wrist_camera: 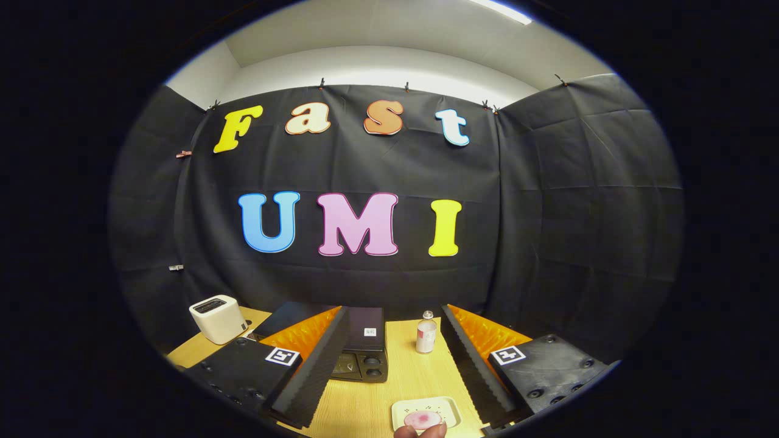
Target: Open the toaster oven, put the food inside, and close the toaster oven door.
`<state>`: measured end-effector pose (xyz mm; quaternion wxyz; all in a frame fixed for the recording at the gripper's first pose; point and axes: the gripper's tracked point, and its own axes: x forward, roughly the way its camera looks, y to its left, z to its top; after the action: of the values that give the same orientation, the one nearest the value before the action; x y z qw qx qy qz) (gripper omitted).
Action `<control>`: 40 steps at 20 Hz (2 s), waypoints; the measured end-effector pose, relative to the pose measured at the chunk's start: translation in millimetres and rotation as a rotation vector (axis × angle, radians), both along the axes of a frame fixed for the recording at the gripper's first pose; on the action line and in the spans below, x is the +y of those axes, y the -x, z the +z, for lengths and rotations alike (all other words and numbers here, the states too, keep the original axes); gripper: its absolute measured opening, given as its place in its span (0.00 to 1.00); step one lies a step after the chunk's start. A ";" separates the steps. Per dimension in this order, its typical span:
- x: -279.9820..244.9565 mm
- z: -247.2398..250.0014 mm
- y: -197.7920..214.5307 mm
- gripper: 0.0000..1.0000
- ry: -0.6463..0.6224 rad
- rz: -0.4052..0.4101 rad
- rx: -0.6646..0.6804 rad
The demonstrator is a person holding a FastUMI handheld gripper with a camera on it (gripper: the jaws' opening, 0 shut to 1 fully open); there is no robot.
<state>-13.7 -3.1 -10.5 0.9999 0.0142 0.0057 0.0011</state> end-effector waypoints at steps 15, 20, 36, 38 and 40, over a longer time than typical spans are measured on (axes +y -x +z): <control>44.7 -39.1 -21.3 0.99 -0.055 0.078 0.002; 69.0 -123.5 -35.8 0.99 -0.017 0.118 0.136; 231.3 -228.9 -139.5 0.98 0.002 0.173 0.305; 233.9 -232.9 -149.9 0.98 -0.005 0.143 0.313; 238.4 -235.3 -154.0 0.98 0.007 0.136 0.341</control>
<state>140.3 235.3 -245.8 0.9821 0.0104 0.1760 0.0660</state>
